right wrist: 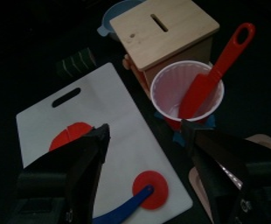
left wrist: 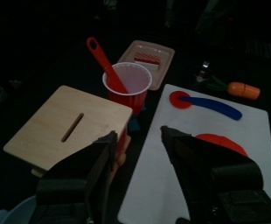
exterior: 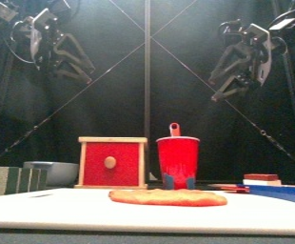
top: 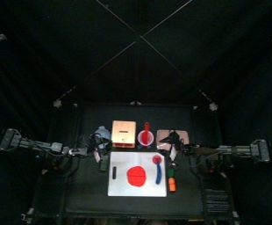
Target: Grab bottom half of dough
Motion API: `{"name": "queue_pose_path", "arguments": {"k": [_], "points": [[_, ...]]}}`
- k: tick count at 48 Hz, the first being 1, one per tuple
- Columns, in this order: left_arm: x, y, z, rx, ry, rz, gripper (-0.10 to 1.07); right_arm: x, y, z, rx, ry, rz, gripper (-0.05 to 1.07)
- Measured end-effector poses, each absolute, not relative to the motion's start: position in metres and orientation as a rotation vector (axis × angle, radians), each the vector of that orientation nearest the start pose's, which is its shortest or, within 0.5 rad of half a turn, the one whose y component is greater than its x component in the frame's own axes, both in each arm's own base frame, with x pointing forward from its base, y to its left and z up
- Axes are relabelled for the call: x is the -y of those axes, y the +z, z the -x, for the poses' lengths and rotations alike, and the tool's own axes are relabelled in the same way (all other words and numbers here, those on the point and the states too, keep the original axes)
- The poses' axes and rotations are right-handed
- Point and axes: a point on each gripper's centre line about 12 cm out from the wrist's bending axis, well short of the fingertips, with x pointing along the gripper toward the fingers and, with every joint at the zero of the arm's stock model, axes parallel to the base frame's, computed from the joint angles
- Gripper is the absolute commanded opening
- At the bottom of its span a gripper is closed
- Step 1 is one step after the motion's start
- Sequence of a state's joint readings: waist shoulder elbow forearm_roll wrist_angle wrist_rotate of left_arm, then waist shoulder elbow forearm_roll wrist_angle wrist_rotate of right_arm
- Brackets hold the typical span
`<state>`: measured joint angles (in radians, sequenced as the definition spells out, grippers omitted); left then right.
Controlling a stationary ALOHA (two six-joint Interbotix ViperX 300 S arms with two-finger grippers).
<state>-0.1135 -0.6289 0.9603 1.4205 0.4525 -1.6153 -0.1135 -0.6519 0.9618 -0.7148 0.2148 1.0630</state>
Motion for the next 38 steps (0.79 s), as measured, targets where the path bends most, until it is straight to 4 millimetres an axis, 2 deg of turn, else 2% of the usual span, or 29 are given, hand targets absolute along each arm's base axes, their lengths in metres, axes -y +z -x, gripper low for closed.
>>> {"name": "queue_pose_path", "arguments": {"k": [14, 15, 38], "points": [[-0.029, 0.267, -0.258, -0.341, 0.387, 0.050, 0.83, 0.046, 0.254, -0.251, -0.430, -0.331, -0.339, 0.96], [-0.035, 0.268, -0.257, -0.335, 0.405, 0.041, 0.83, 0.050, 0.249, -0.249, -0.441, -0.350, -0.342, 0.96], [-0.033, 0.267, -0.258, -0.339, 0.391, 0.049, 0.83, 0.046, 0.241, -0.254, -0.464, -0.342, -0.400, 0.96]]}}
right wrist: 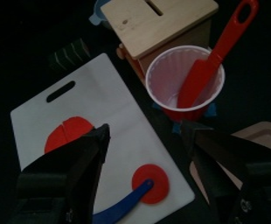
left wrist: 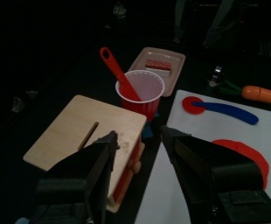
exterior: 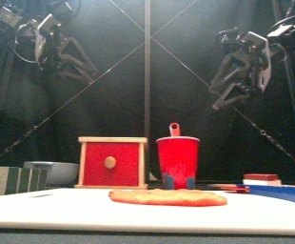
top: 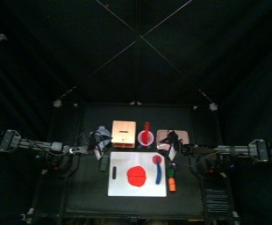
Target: Grab bottom half of dough
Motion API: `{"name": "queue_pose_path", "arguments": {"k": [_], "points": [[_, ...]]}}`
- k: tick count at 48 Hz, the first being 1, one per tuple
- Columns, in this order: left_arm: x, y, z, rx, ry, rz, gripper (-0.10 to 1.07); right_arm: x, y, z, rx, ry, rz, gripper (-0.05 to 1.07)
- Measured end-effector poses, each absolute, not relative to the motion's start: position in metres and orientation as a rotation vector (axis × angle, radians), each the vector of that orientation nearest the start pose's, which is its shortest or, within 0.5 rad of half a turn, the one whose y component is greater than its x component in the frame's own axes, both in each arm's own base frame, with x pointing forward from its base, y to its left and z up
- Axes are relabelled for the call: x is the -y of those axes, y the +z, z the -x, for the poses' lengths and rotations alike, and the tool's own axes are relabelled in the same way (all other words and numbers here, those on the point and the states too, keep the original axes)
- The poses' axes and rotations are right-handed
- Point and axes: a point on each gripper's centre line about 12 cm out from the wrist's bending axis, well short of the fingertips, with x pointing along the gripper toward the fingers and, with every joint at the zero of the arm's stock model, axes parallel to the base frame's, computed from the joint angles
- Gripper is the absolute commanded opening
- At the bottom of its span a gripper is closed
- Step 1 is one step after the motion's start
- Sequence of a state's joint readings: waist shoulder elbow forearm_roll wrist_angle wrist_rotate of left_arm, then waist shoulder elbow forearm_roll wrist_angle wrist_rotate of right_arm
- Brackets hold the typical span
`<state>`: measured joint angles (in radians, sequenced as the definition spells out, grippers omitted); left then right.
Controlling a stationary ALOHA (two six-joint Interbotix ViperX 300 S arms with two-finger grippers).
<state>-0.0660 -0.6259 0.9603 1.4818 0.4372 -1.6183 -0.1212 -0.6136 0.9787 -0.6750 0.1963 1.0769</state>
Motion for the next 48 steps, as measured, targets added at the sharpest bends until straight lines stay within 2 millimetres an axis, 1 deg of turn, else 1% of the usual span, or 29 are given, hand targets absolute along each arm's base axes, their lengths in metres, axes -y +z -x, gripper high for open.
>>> {"name": "queue_pose_path", "arguments": {"k": [8, 18, 23, 28, 32, 35, 40, 44, 48], "points": [[-0.033, 0.267, -0.259, -0.340, 0.389, 0.047, 0.83, 0.036, 0.243, -0.257, -0.463, -0.327, -0.510, 0.96], [-0.033, 0.267, -0.259, -0.340, 0.389, 0.046, 0.83, 0.008, 0.241, -0.259, -0.490, -0.284, -0.824, 0.96], [-0.033, 0.267, -0.259, -0.340, 0.390, 0.044, 0.83, -0.005, 0.235, -0.261, -0.525, -0.281, -0.988, 0.96], [-0.033, 0.267, -0.259, -0.339, 0.391, 0.042, 0.83, -0.016, 0.223, -0.264, -0.575, -0.297, -1.130, 0.96], [-0.033, 0.267, -0.259, -0.338, 0.389, 0.038, 0.83, -0.024, 0.211, -0.269, -0.617, -0.313, -1.190, 0.96], [-0.032, 0.267, -0.259, -0.340, 0.383, 0.037, 0.83, -0.028, 0.203, -0.275, -0.638, -0.326, -1.219, 0.96], [-0.029, 0.263, -0.262, -0.353, 0.352, 0.035, 0.83, -0.035, 0.194, -0.288, -0.659, -0.336, -1.250, 0.96], [-0.024, 0.260, -0.264, -0.363, 0.315, 0.041, 0.83, -0.045, 0.183, -0.299, -0.699, -0.348, -1.267, 0.96], [-0.019, 0.258, -0.265, -0.368, 0.286, 0.043, 0.83, -0.054, 0.173, -0.305, -0.734, -0.356, -1.273, 0.96]]}}
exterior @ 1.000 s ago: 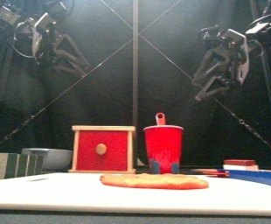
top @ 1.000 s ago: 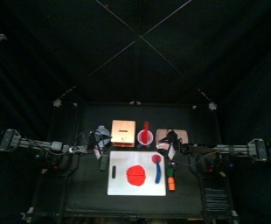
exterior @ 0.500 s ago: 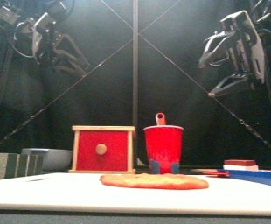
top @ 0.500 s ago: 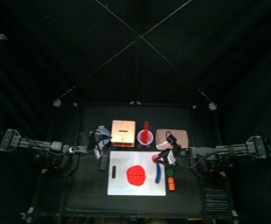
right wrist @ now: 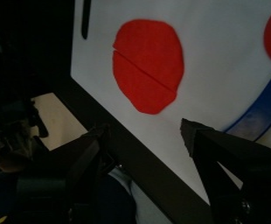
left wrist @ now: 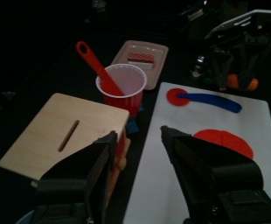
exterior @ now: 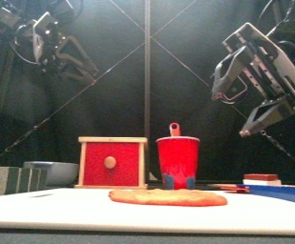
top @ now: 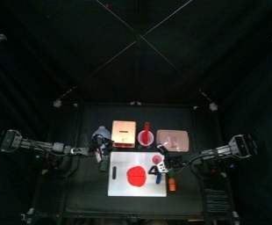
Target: Grab bottom half of dough
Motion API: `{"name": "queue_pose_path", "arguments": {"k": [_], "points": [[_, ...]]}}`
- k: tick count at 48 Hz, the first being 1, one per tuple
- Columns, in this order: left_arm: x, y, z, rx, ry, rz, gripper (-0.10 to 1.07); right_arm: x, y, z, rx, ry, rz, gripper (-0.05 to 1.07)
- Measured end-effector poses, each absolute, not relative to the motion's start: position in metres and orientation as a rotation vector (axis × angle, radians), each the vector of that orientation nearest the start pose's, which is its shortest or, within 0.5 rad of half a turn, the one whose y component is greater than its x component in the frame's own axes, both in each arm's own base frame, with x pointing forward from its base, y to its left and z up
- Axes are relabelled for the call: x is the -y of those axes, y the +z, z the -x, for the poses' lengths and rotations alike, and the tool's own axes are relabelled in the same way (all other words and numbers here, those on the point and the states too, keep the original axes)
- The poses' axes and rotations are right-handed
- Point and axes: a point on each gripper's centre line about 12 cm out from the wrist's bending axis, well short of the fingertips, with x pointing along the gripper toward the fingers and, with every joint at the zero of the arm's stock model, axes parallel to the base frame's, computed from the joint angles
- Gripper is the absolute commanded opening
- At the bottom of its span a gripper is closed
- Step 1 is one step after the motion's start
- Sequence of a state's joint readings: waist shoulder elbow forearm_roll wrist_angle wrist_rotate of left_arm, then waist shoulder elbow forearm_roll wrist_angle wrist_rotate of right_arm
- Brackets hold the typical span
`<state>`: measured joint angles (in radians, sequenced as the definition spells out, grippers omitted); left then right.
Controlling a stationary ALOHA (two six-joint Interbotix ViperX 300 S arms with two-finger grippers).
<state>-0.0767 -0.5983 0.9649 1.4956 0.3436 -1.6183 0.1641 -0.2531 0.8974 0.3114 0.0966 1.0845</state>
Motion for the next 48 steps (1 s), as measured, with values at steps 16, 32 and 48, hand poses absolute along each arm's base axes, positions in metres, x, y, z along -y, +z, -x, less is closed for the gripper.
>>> {"name": "queue_pose_path", "arguments": {"k": [16, 32, 48], "points": [[-0.015, 0.254, -0.264, -0.381, 0.265, 0.053, 0.83, -0.089, 0.144, -0.327, -0.823, -0.395, -1.358, 0.95], [-0.014, 0.252, -0.264, -0.384, 0.259, 0.037, 0.83, -0.096, 0.110, -0.344, -0.876, -0.503, -1.422, 0.95], [-0.012, 0.253, -0.264, -0.383, 0.250, 0.034, 0.83, -0.088, 0.103, -0.354, -0.863, -0.535, -1.430, 0.95]]}}
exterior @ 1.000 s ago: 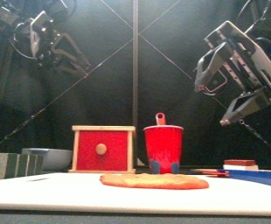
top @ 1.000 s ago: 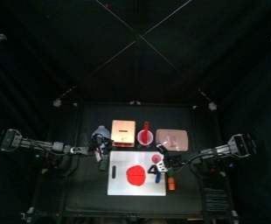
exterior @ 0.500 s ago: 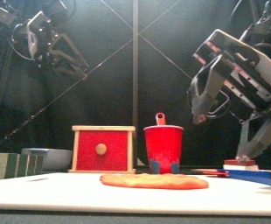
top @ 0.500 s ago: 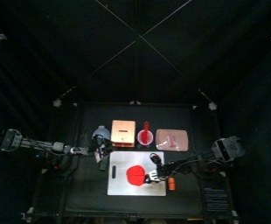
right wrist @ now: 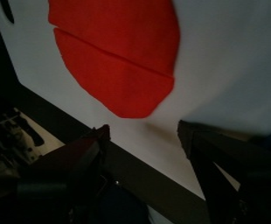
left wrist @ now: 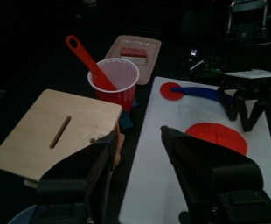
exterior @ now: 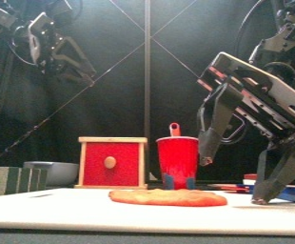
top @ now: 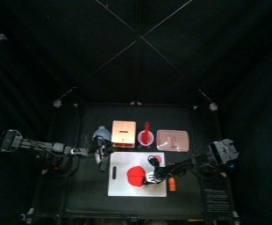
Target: Grab bottom half of dough
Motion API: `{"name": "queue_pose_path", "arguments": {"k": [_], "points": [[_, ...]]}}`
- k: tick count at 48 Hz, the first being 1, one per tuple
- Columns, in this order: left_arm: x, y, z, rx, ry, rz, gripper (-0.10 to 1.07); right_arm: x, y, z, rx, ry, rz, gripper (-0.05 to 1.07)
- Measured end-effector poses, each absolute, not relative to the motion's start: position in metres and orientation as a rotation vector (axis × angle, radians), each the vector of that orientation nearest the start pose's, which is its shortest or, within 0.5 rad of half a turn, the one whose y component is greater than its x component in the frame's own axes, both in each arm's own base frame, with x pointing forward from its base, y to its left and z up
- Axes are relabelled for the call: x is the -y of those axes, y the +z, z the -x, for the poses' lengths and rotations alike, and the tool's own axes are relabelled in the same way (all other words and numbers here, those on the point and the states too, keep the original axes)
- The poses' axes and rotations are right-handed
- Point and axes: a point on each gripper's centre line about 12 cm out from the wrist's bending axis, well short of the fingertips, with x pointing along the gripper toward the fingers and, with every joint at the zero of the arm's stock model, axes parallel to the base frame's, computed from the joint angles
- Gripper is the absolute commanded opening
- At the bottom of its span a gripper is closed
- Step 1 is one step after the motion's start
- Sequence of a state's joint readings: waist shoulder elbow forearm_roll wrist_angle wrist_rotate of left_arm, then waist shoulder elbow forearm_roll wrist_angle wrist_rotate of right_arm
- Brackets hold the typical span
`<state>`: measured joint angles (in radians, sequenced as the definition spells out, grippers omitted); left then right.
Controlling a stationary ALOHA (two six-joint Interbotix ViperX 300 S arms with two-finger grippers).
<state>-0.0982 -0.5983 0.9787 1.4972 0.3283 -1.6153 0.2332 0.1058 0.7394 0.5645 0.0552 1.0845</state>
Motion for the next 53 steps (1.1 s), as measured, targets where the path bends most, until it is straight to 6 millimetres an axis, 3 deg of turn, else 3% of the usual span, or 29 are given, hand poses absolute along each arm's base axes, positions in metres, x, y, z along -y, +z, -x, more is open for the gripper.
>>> {"name": "queue_pose_path", "arguments": {"k": [30, 53], "points": [[-0.010, 0.252, -0.264, -0.384, 0.240, 0.031, 0.83, -0.070, 0.102, -0.375, -0.807, -0.522, -1.384, 0.95], [-0.010, 0.252, -0.264, -0.385, 0.242, 0.030, 0.83, -0.070, 0.101, -0.387, -0.814, -0.493, -1.328, 0.95]]}}
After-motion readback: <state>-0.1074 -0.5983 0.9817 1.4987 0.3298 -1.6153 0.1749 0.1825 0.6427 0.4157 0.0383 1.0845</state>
